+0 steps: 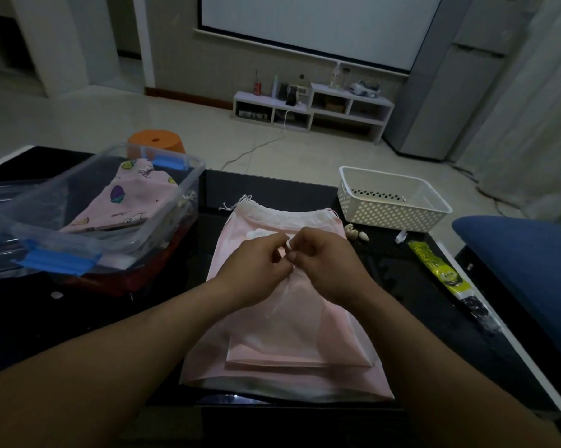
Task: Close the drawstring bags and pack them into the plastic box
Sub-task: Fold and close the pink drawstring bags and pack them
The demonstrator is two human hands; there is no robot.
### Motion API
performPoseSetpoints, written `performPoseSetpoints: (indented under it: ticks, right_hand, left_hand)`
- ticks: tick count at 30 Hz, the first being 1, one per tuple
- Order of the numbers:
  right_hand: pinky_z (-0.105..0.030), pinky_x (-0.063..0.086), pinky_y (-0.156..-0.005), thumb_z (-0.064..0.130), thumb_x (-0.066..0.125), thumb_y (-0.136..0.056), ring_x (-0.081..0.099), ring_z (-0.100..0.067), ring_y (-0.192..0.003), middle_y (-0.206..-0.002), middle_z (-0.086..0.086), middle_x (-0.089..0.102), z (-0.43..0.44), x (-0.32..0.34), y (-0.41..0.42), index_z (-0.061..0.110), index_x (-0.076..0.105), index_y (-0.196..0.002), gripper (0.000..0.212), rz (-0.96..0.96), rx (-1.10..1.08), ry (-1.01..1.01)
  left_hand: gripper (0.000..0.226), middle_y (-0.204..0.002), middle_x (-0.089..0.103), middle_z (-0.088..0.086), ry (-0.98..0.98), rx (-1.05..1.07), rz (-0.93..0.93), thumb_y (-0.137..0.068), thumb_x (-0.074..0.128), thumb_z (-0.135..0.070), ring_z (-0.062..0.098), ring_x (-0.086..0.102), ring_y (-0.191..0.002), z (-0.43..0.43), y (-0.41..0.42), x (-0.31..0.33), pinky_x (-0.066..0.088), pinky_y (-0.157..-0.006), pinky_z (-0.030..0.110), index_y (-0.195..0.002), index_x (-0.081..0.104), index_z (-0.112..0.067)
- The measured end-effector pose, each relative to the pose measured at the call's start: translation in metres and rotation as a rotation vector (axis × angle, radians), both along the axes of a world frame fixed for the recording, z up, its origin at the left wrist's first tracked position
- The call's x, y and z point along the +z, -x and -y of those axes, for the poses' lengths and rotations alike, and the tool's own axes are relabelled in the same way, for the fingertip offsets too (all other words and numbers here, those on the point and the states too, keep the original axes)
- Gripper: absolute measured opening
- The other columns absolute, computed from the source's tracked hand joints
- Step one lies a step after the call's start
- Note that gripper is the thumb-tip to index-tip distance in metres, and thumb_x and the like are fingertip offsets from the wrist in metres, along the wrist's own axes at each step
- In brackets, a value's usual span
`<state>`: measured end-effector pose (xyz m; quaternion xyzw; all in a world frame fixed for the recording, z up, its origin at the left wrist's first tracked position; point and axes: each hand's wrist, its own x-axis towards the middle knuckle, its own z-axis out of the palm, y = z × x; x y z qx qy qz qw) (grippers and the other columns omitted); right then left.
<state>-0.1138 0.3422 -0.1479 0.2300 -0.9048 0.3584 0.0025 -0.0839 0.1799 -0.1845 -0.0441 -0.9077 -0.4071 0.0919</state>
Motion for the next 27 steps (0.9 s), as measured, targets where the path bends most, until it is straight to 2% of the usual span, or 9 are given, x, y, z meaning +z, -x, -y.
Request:
performPoseSetpoints:
  ticks: [3,5,8,10,14,17,20,23,27]
  right_hand:
    - [-0.004,0.042,-0.063,0.017,0.072,-0.097,0.061,0.008,-0.072,-0.081,0.016,0.067,0.000,-0.001,-0.001,0.027,0.070,-0.098,0.011,0.023,0.000,0.069]
    - [-0.006,0.041,-0.063,0.016,0.072,-0.097,0.061,0.007,-0.071,-0.080,0.014,0.067,0.000,0.000,-0.001,0.027,0.070,-0.095,0.011,0.043,-0.007,0.097]
    - [-0.015,0.046,-0.068,0.014,0.072,-0.096,0.064,-0.001,-0.075,-0.082,0.008,0.070,-0.002,-0.001,0.000,0.023,0.070,-0.093,0.010,0.067,-0.022,0.122]
    - [-0.022,0.049,-0.070,0.013,0.071,-0.096,0.067,-0.008,-0.077,-0.083,0.005,0.072,-0.004,0.000,0.001,0.021,0.070,-0.092,0.009,0.092,-0.034,0.147]
    - [-0.022,0.048,-0.069,0.013,0.070,-0.097,0.067,-0.009,-0.076,-0.083,0.004,0.072,-0.006,0.000,0.001,0.021,0.069,-0.091,0.010,0.131,-0.047,0.178]
    - [-0.026,0.052,-0.072,0.014,0.070,-0.098,0.070,-0.013,-0.082,-0.086,0.002,0.075,-0.005,-0.001,0.001,0.021,0.069,-0.090,0.010,0.143,-0.052,0.210]
    - [-0.023,0.050,-0.071,0.014,0.070,-0.098,0.069,-0.008,-0.079,-0.085,0.003,0.075,-0.006,0.000,0.001,0.019,0.069,-0.091,0.009,0.142,-0.053,0.229]
    - [-0.019,0.047,-0.068,0.014,0.069,-0.098,0.067,-0.006,-0.079,-0.084,0.006,0.073,-0.006,-0.002,-0.001,0.020,0.067,-0.090,0.010,0.114,-0.054,0.196]
    - [-0.024,0.046,-0.069,0.013,0.067,-0.097,0.061,-0.006,-0.079,-0.085,0.008,0.069,-0.001,-0.012,-0.003,0.027,0.063,-0.088,0.017,-0.024,-0.013,0.044]
  left_hand:
    - [0.025,-0.070,0.061,-0.010,-0.066,0.006,-0.008,-0.097,0.063,-0.023,0.007,0.056,-0.067,0.000,0.002,0.001,0.038,-0.060,0.026,-0.075,0.061,-0.033]
    - [0.028,-0.070,0.063,-0.008,-0.092,-0.014,0.017,-0.097,0.064,-0.020,0.009,0.057,-0.068,0.002,0.004,0.004,0.041,-0.061,0.025,-0.072,0.063,-0.032]
    - [0.019,-0.079,0.069,-0.005,-0.119,-0.087,0.067,-0.100,0.066,-0.024,0.005,0.062,-0.069,0.008,0.004,0.010,0.046,-0.062,0.018,-0.081,0.071,-0.024]
    - [0.016,-0.083,0.072,0.000,-0.152,-0.116,0.107,-0.099,0.070,-0.026,0.007,0.065,-0.071,0.012,0.004,0.013,0.052,-0.064,0.024,-0.088,0.073,-0.014]
    - [0.021,-0.086,0.073,0.005,-0.223,-0.148,0.149,-0.097,0.072,-0.027,0.013,0.066,-0.075,0.017,0.003,0.016,0.057,-0.073,0.034,-0.094,0.071,-0.007]
    - [0.021,-0.078,0.069,0.001,-0.322,-0.189,0.172,-0.100,0.068,-0.022,0.011,0.064,-0.071,0.019,0.001,0.017,0.056,-0.070,0.032,-0.094,0.068,-0.002]
    - [0.025,-0.079,0.065,0.004,-0.400,-0.202,0.198,-0.102,0.066,-0.022,0.014,0.062,-0.070,0.017,0.000,0.015,0.052,-0.064,0.031,-0.096,0.063,0.001]
    - [0.027,-0.085,0.065,0.011,-0.382,-0.197,0.221,-0.102,0.065,-0.026,0.015,0.062,-0.071,0.016,0.001,0.015,0.053,-0.061,0.028,-0.099,0.061,0.001]
    - [0.028,-0.086,0.065,0.018,-0.144,-0.138,0.208,-0.100,0.065,-0.025,0.016,0.056,-0.071,0.014,0.002,0.010,0.052,-0.066,0.041,-0.094,0.057,0.001]
